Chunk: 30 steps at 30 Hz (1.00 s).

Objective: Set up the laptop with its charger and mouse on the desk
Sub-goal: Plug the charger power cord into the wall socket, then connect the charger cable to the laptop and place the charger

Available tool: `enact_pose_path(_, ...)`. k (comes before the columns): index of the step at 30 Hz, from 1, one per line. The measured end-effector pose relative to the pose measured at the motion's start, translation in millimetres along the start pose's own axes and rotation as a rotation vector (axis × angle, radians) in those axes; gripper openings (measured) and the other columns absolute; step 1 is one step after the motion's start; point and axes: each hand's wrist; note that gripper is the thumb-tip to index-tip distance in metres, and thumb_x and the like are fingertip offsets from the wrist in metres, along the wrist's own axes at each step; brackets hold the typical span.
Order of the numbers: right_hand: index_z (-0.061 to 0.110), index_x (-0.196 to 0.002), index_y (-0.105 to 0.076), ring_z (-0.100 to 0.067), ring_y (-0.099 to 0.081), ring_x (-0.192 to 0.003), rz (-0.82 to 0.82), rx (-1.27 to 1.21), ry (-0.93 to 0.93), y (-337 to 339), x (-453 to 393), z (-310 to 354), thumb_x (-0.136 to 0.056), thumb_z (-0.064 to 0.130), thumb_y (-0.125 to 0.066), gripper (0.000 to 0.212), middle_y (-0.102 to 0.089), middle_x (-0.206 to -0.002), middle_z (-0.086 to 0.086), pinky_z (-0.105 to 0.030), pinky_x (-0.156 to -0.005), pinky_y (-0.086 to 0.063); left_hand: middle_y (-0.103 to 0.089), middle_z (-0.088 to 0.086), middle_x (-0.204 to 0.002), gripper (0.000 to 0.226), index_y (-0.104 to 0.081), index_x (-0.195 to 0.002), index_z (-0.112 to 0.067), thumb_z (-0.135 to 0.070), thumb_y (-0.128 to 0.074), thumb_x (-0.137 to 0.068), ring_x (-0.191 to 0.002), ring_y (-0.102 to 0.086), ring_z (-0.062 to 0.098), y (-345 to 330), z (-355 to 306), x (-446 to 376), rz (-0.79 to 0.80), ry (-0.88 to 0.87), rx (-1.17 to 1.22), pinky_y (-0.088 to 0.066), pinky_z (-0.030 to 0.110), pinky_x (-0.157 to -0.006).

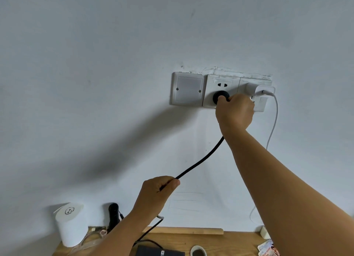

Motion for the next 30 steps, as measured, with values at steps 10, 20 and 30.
enact_pose_path(10, 0.006, -0.073, -0.050, -0.029, -0.056, -0.065, 0.060, 0.028, 0.080, 5.7, 3.9, 1.3, -0.087, 0.029, -0.049, 0.027, -0.057, -0.067, -0.008, -0.027, -0.050, -0.037, -0.065, -0.008, -0.072, 0.011, -0.063, -0.087, -0.034, -0.026, -0.055, -0.089, -0.065, -0.063, 0.000, 2.2, 0.6, 9.8, 0.118, 0.073, -0.011, -0.048, 0.011, -0.066)
enact_pose_path(20, -0.002, -0.096, -0.055, -0.015, -0.051, -0.070, 0.560, -0.405, -0.215, 2.2, 161.2, -79.3, -0.092, 0.035, -0.045, 0.039, -0.057, -0.080, -0.004, -0.029, -0.064, -0.041, -0.061, -0.004, -0.124, 0.024, -0.062, -0.110, -0.028, -0.019, -0.054, -0.089, -0.116, -0.054, 0.010, -12.1, 50.8, 44.9, 0.281, 0.243, -0.054, -0.041, 0.031, -0.101)
enact_pose_path(30, 0.013, -0.104, -0.060, -0.008, -0.057, -0.083, 0.960, 0.057, -0.244, 0.1, 272.5, -235.1, -0.085, 0.031, -0.059, 0.026, -0.063, -0.099, -0.001, -0.020, -0.065, -0.044, -0.057, 0.005, -0.130, 0.035, -0.054, -0.125, -0.013, -0.007, -0.051, -0.090, -0.116, -0.053, 0.015, 5.9, 160.1, 127.5, 0.312, 0.623, -0.263, -0.039, 0.024, -0.097)
Point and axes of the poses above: each hand's wrist, its own x-axis away from the middle knuckle, its own y-axis out of the back of the hand, z = x × y
